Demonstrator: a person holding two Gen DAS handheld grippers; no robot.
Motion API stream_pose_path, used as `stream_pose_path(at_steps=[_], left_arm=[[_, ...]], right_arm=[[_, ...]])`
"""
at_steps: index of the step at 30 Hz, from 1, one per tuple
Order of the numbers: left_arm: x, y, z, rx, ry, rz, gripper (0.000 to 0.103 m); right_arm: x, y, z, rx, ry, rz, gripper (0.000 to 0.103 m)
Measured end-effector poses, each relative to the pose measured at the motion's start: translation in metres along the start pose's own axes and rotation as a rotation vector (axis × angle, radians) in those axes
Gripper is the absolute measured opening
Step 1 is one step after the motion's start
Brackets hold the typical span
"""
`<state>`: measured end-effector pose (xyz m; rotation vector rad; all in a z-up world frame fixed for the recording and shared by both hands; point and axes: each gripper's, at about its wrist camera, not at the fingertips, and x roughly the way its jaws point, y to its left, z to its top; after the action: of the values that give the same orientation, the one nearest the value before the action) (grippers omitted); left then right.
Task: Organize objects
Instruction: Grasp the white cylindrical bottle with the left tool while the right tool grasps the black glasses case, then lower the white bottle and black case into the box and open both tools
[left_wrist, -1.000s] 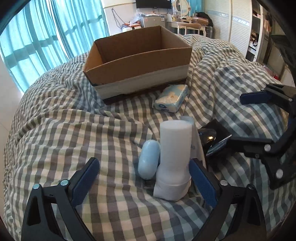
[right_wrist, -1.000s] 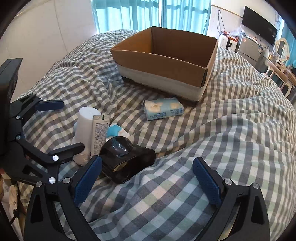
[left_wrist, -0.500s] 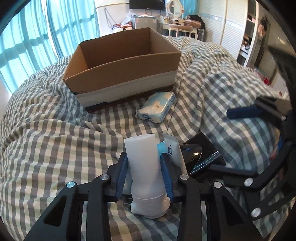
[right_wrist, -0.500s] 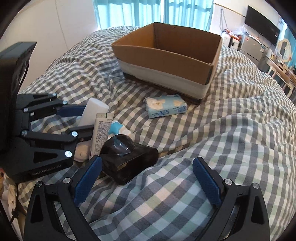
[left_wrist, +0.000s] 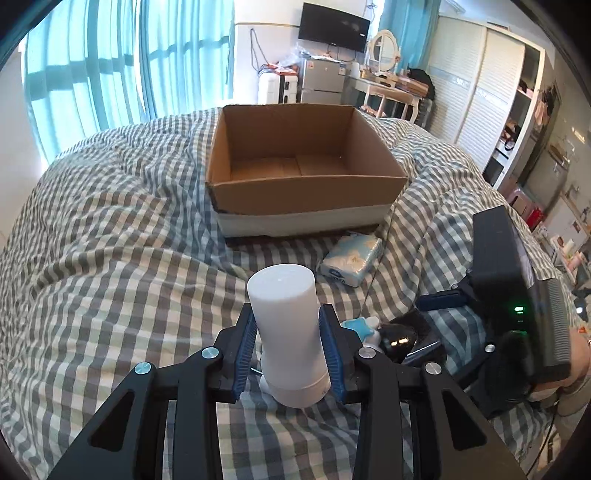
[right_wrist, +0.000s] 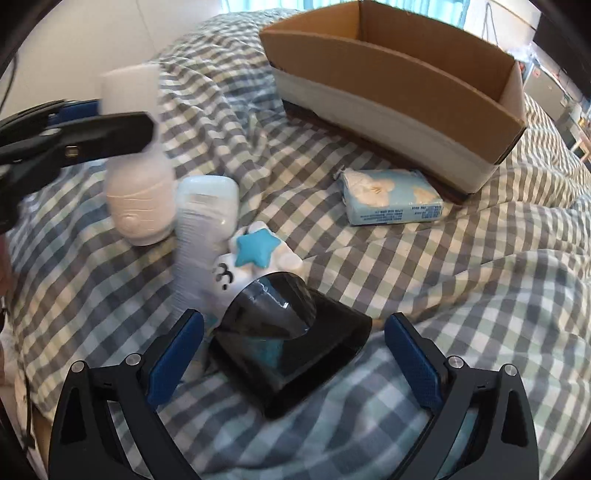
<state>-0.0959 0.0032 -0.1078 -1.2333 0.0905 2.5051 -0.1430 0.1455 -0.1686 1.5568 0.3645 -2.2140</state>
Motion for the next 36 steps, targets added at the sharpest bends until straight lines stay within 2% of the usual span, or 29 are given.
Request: stream_pose_path(at_steps=[2, 4, 16, 24, 29, 36], left_arm=[[0.002, 0.003, -0.003, -0.007, 0.006, 0.004, 0.035], [0.003, 0.004, -0.004, -0.014, 0.009, 0.003, 0.035], [-0.008, 0.0, -0.013, -0.014, 0.01, 0.012, 0.035], [-0.015, -0.007, -0.015, -0.005, 0.037, 0.025, 0.034], [-0.024, -0.008, -0.007, -0.01, 0.033, 0.039, 0.034], [-0.045, -0.009, 0.023, 0.002, -0.024, 0.063, 0.033]], right_arm=[[0.001, 0.002, -0.001, -0.006, 0.006, -0.004, 0.088], [-0.003, 0.002, -0.003, 0.001, -0.008, 0.006, 0.084], [-0.052, -0.001, -0.01, 0.092, -0.156, -0.061, 0.084], [-0.089, 0.009, -0.002, 0.079, -0.245, -0.11, 0.084], [-0.124, 0.015, 0.0, 0.063, -0.319, -0.162, 0.084], [-0.166, 0.013, 0.016, 0.054, -0.415, -0.204, 0.084]])
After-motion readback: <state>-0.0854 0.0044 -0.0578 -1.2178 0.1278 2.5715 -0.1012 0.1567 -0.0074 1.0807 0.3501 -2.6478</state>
